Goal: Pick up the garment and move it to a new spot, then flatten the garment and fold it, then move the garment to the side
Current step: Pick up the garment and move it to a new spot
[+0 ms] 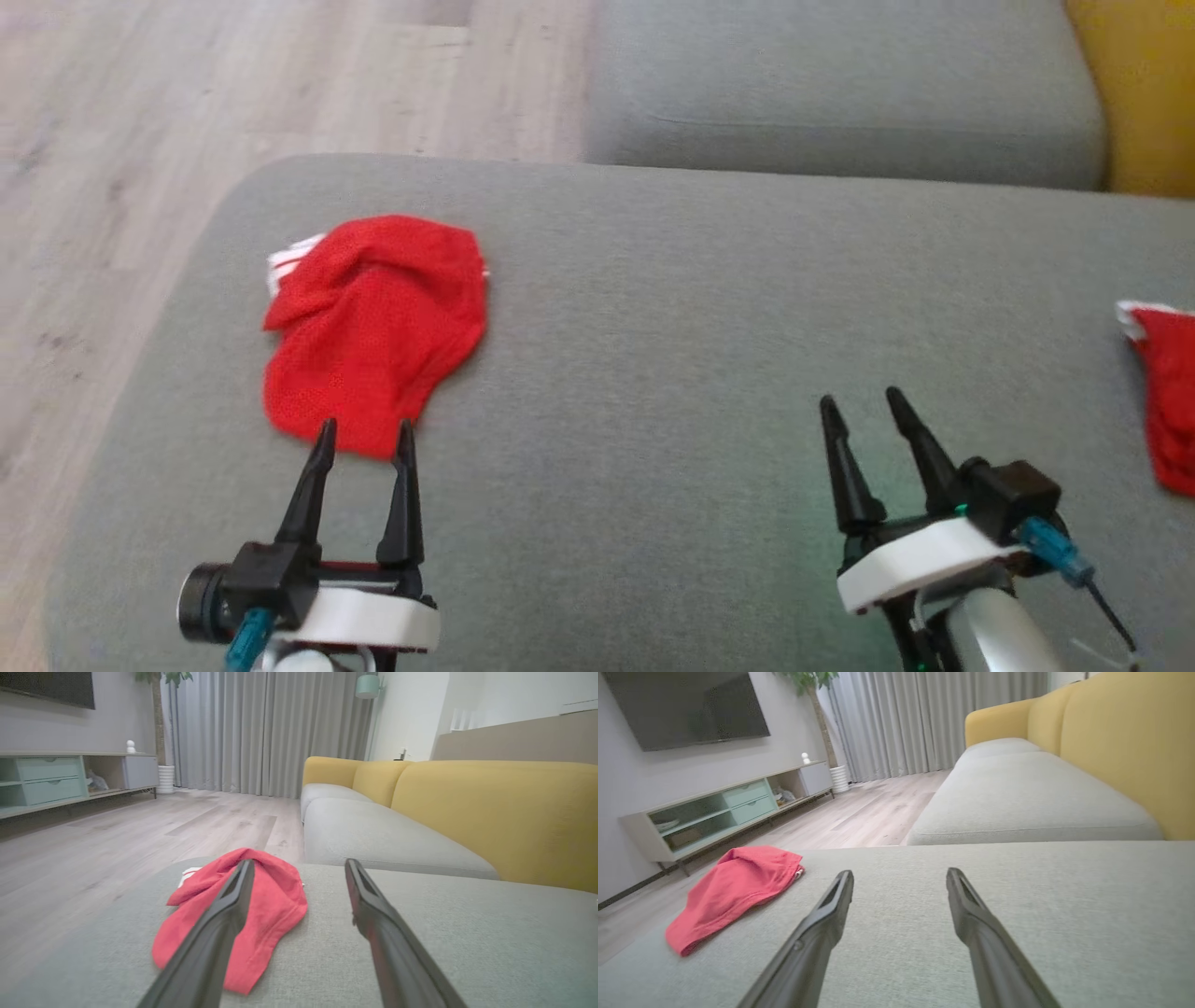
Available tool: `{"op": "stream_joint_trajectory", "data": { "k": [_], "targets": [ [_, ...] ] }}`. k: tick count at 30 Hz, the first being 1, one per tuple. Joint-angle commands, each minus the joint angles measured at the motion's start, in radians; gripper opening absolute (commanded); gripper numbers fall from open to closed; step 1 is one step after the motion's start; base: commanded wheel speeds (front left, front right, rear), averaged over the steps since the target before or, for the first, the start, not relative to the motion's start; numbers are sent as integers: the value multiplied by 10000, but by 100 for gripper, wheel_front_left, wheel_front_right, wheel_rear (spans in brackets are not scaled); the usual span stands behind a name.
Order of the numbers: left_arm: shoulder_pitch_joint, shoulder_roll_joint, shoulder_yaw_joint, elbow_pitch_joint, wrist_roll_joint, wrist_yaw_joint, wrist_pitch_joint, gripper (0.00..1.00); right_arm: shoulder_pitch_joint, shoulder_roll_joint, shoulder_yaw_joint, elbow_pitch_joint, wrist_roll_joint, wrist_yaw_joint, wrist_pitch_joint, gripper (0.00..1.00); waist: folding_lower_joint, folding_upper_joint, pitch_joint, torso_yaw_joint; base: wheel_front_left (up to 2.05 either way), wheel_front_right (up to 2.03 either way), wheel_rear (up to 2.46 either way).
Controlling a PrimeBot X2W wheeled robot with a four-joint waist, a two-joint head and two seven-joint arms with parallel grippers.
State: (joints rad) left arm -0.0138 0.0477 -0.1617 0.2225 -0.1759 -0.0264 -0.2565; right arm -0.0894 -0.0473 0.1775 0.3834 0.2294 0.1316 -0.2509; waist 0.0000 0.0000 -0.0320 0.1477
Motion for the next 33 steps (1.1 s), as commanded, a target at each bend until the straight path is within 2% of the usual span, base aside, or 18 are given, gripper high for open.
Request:
{"op": "stream_joint_trajectory", "data": {
  "k": [1,8,15,18,23,33],
  "targets": [
    [-276,26,355,-302,31,69,-53,100,-266,-30,349,-356,80,-9,-107,100,0,0,-166,550,0,0,0],
    [-29,26,496,-251,138,42,-53,100,-148,-30,673,-373,333,-9,-108,100,0,0,-353,1413,0,0,0],
    [41,26,605,-236,199,-15,-53,100,-122,-30,808,-384,426,-9,-108,100,0,0,-349,1638,0,0,0],
    [-8,80,756,-120,234,-42,-53,100,-190,-30,925,-409,470,-9,-108,100,0,0,-265,1503,0,0,0],
    [-627,422,535,640,437,-363,40,100,-332,-30,965,-496,456,-9,-108,100,0,0,127,1082,0,0,0],
    [-3641,1240,-99,3398,357,-903,2478,100,-1088,-30,816,-894,63,-9,-95,100,0,0,1853,24,0,0,0]
  ]
}}
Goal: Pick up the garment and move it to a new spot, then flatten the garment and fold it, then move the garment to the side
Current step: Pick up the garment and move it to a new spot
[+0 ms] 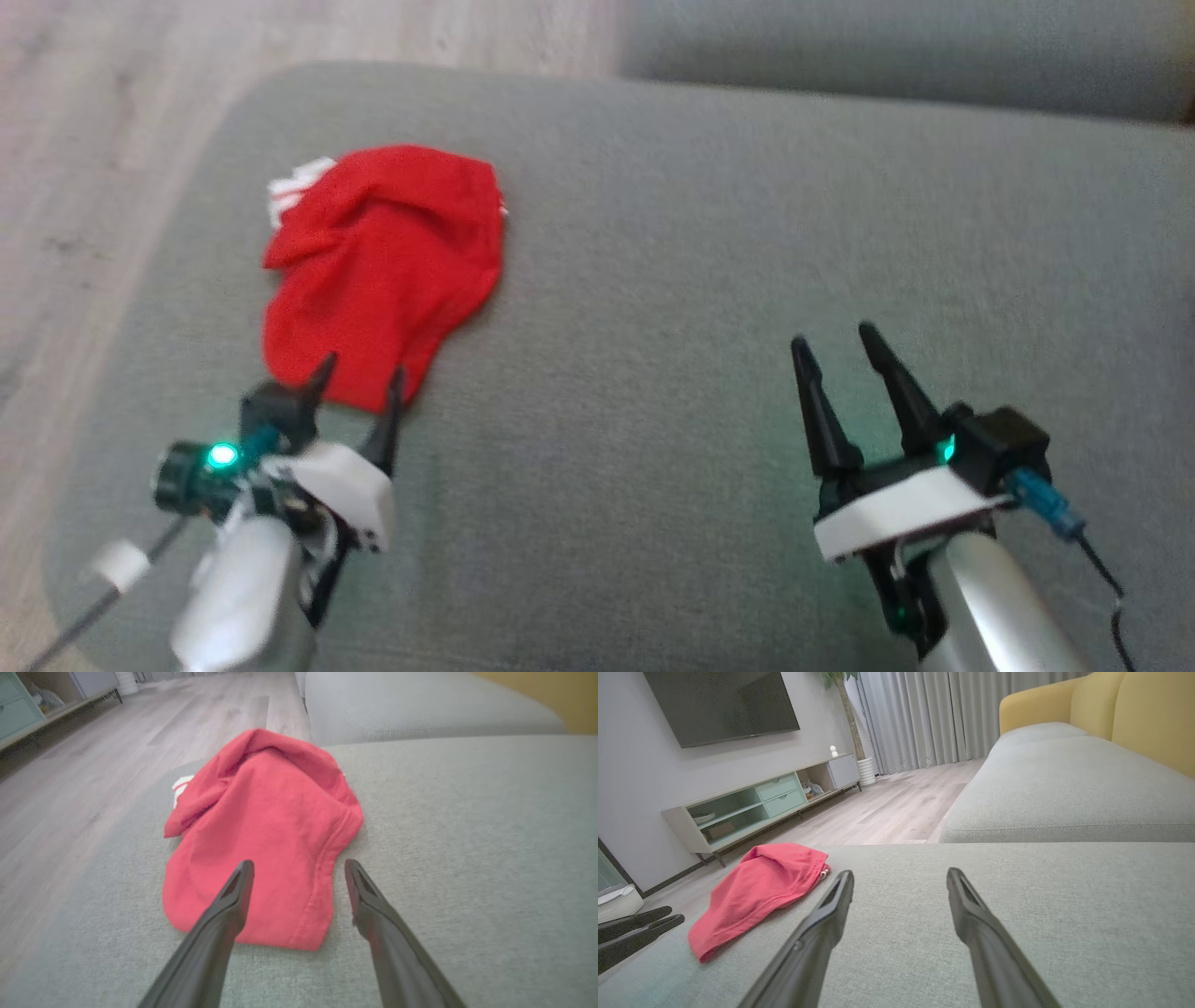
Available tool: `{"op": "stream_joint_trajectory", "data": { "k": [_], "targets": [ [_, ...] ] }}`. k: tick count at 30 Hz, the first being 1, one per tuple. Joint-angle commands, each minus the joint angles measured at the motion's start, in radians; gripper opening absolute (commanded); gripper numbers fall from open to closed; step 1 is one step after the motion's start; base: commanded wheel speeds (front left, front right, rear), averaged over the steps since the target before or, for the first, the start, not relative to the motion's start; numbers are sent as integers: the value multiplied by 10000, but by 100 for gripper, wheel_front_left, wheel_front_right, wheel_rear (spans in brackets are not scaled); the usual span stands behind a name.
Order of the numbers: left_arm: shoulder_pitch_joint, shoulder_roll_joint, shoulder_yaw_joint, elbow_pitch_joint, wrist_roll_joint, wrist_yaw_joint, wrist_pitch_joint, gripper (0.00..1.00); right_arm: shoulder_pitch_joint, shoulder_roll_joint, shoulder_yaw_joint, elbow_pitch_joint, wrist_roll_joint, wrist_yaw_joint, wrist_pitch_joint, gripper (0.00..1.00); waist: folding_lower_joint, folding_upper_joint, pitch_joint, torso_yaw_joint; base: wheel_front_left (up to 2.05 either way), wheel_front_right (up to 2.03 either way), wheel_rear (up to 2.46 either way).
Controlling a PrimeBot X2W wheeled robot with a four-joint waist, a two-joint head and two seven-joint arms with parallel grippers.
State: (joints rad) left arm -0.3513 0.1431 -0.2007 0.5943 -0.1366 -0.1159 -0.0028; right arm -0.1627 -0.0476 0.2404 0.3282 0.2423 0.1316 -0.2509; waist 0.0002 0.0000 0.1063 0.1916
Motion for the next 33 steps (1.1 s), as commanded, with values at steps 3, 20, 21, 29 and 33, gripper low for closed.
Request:
{"op": "stream_joint_trajectory", "data": {
  "k": [3,20,21,29,33],
  "targets": [
    [-972,509,233,550,-137,-57,173,100,-520,-26,171,-407,-108,-9,-77,100,-2,0,872,-722,0,0,0],
    [-2704,606,3,3918,-380,-19,-549,0,-921,-26,-232,-435,-358,-9,-92,100,-2,0,1477,-1339,0,0,0],
    [-2751,604,22,3934,-406,-19,-874,0,-905,-26,-229,-407,-346,-9,-93,100,-2,0,1408,-1351,0,0,0],
    [-2804,-53,-221,2899,-636,-95,-2534,0,-654,-26,-230,-214,-146,-9,-102,100,-2,0,478,-1475,0,0,0],
    [-2572,-515,-648,1452,-757,-127,-2582,0,-564,-26,-208,-187,-33,-9,-105,100,-2,0,139,-1699,0,0,0]
  ]
}}
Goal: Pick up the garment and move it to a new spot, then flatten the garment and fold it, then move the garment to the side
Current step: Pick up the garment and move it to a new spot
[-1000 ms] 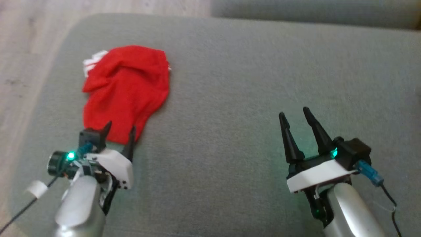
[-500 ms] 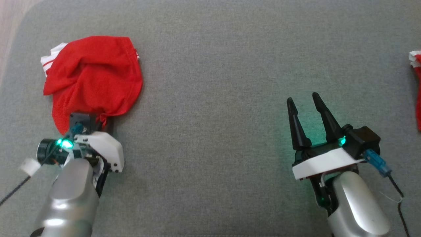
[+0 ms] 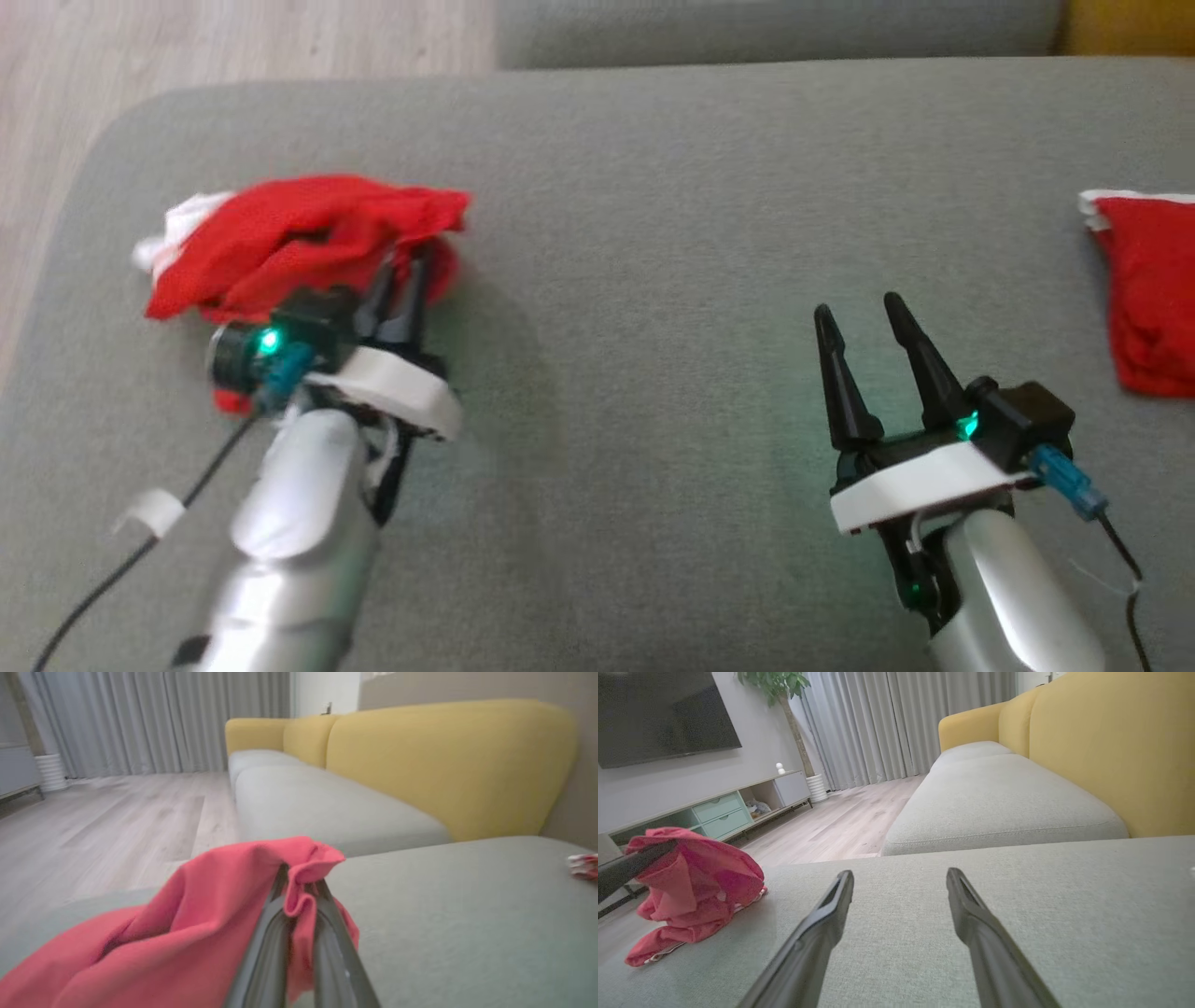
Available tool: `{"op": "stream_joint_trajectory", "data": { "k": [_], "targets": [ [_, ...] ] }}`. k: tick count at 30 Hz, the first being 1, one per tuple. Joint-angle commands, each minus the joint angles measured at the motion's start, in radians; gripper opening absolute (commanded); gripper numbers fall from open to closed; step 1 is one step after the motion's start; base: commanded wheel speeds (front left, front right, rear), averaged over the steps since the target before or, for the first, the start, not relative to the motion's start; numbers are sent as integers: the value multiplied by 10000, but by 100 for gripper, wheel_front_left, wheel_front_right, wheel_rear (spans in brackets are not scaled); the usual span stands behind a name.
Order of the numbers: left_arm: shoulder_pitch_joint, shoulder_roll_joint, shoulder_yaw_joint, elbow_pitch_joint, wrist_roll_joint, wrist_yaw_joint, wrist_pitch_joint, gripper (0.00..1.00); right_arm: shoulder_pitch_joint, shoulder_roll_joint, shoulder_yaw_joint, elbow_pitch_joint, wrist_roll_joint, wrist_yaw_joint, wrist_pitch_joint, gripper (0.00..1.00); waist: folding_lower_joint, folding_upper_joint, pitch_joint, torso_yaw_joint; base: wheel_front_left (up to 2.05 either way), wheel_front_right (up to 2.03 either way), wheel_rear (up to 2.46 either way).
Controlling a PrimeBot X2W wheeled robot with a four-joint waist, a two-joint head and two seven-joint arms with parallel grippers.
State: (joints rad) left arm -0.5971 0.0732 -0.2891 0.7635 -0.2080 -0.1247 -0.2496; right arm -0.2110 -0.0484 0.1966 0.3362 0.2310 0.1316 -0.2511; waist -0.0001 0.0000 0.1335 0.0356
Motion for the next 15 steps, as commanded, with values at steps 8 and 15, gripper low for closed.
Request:
{"op": "stream_joint_trajectory", "data": {
  "k": [8,15],
  "targets": [
    [137,-220,-1454,-2438,-941,55,-120,0,-100,-18,344,-323,354,-9,-105,100,1,0,-244,-1399,0,0,0],
    [-727,-226,-3918,-3940,-2935,1166,-121,0,-211,-18,258,-471,531,-9,-106,100,1,0,107,-2470,0,0,0]
  ]
}}
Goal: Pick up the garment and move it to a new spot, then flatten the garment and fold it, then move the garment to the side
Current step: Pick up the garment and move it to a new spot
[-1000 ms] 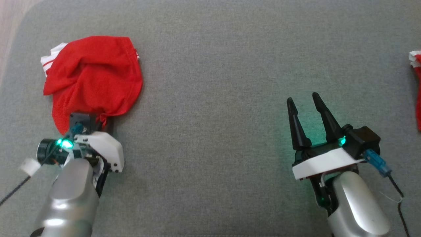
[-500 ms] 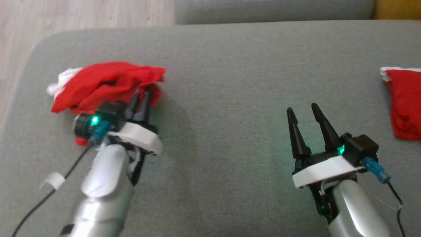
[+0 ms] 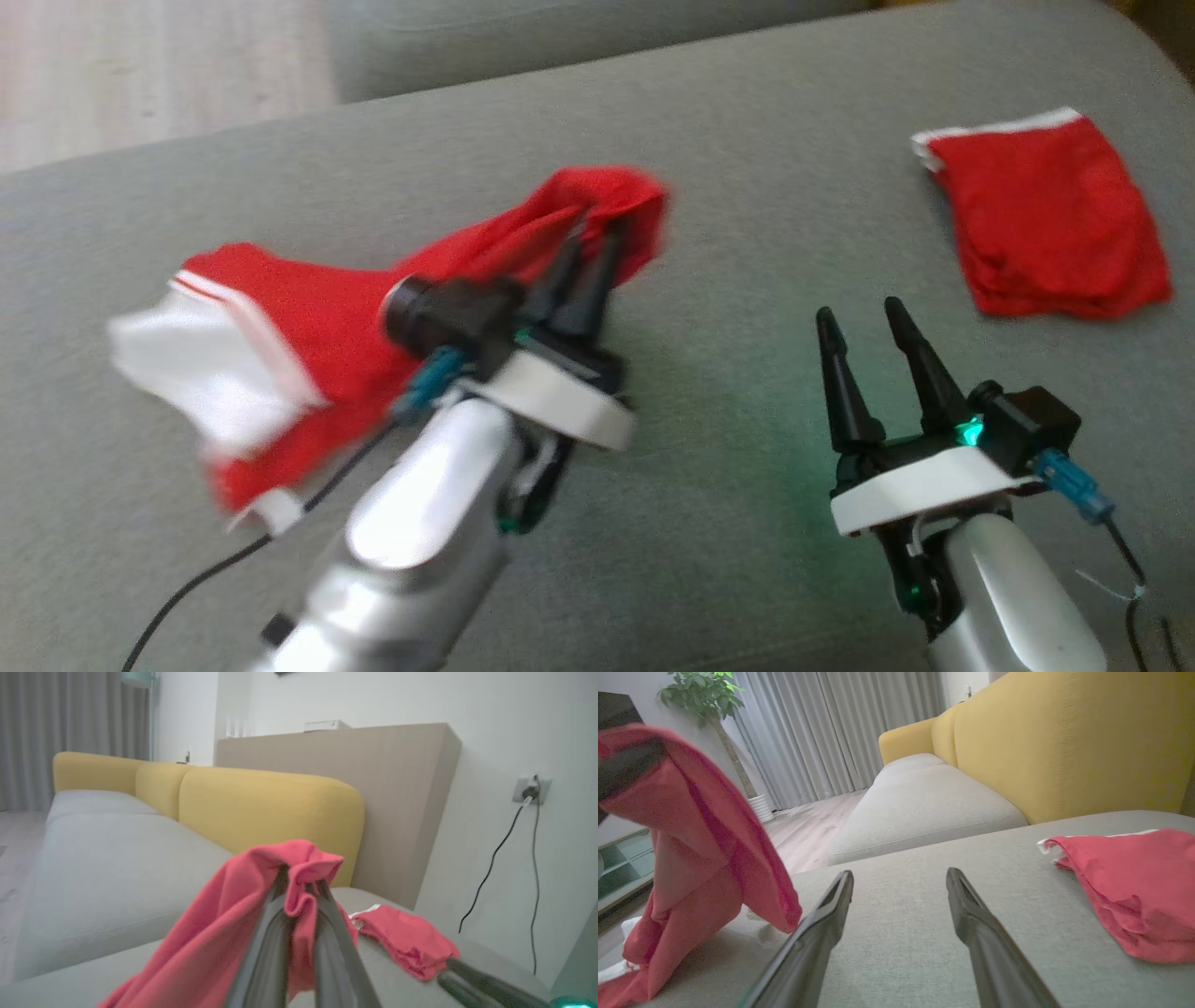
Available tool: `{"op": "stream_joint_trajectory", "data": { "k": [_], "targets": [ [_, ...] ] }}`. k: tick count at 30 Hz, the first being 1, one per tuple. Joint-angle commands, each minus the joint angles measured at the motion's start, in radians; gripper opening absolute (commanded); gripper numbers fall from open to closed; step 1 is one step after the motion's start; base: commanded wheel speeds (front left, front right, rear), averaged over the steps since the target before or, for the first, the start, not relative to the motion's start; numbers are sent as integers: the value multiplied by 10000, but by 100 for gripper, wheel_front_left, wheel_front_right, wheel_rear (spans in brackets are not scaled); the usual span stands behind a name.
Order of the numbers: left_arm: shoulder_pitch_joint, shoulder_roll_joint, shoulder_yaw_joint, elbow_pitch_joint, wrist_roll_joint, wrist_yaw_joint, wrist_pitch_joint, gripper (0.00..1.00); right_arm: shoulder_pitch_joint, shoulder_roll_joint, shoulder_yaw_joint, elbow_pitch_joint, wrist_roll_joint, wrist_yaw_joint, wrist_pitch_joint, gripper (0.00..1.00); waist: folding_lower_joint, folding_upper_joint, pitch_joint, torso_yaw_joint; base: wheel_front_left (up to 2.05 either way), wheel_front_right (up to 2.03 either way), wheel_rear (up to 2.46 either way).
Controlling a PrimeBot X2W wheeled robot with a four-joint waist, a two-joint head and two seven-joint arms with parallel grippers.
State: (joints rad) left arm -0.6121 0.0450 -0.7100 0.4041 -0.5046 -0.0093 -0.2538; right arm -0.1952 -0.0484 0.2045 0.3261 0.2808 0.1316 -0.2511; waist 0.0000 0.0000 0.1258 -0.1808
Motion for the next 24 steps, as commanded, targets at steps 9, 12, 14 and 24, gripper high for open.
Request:
{"op": "stream_joint_trajectory", "data": {
  "k": [9,12,14,24],
  "targets": [
    [-945,54,-3145,-24,-1377,914,60,100,-379,-18,-208,-482,88,-9,-106,100,0,0,325,-420,0,0,0],
    [-998,54,-3585,552,-1474,1035,31,100,-377,-18,-271,-525,86,-9,-106,100,0,0,305,-188,0,0,0],
    [-1049,54,-3583,870,-1530,1095,-10,100,-357,-18,-293,-536,73,-9,-106,100,0,0,248,15,0,0,0],
    [-268,989,-1233,400,-600,1841,-76,100,-102,-18,-439,-487,-218,-9,-106,100,0,0,-238,1226,0,0,0]
  ]
}}
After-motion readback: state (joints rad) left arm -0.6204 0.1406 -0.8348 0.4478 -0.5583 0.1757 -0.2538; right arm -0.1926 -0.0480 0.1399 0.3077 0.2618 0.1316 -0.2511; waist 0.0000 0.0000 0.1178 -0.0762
